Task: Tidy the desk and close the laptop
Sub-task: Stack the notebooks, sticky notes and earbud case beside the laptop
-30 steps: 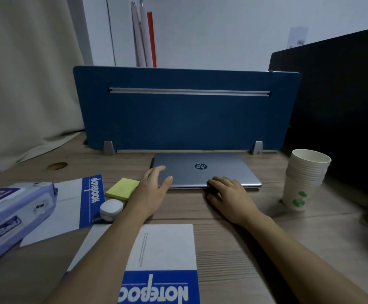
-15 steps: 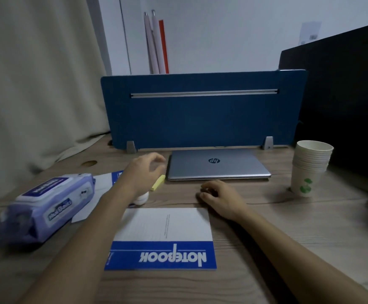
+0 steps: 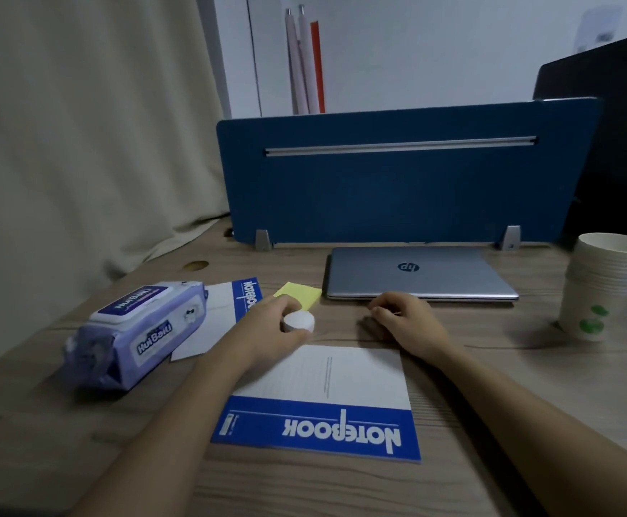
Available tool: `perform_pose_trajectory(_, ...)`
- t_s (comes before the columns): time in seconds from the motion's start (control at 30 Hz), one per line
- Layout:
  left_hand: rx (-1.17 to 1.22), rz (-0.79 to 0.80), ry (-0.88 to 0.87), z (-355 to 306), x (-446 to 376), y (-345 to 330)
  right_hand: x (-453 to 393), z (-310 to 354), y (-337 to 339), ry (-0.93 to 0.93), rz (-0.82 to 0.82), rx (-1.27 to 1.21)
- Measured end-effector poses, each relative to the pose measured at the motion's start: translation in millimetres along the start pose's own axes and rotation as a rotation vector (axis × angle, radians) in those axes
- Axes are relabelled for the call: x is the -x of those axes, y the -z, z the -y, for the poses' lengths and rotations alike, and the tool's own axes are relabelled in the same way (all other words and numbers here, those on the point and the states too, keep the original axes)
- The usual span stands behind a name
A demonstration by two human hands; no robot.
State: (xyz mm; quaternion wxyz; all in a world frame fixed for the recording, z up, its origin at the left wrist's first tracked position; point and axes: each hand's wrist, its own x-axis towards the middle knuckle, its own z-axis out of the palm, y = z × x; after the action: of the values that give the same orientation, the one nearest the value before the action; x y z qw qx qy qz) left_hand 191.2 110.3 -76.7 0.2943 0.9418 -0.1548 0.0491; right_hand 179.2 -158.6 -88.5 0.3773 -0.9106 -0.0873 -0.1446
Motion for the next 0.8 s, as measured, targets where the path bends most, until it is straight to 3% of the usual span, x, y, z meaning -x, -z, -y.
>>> perform_pose_trajectory(0.1, 0.054, 0.036, -0.032, -13, -11, -10, -3, -16, 21, 0.009, 0.018, 0.152)
perform_pose_trajectory(0.17, 0.094, 0.057, -0.065, -26, -21, -19, -6, -27, 33, -0.009, -0.057, 0.179)
perform_pose_trajectory(0.37, 0.217, 0.107, -0.137, -58, -43, -41, -12, -36, 34, -0.035, -0.111, 0.098)
perform_pose_trajectory(0.43, 0.206, 0.059, -0.132, -52, -48, -33, -14, -40, 34, -0.065, -0.144, 0.023)
perform_pose_trajectory(0.57, -0.001, -0.127, -0.037, -16, -55, -11, -16, -41, 32, -0.086, -0.177, -0.020)
perform_pose_trajectory(0.7, -0.182, -0.038, 0.205, 7, -61, -13, -16, -42, 31, -0.074, -0.149, 0.010)
perform_pose_trajectory(0.8, -0.226, -0.036, 0.247, 9, -64, -18, -17, -41, 31, -0.083, -0.143, 0.013)
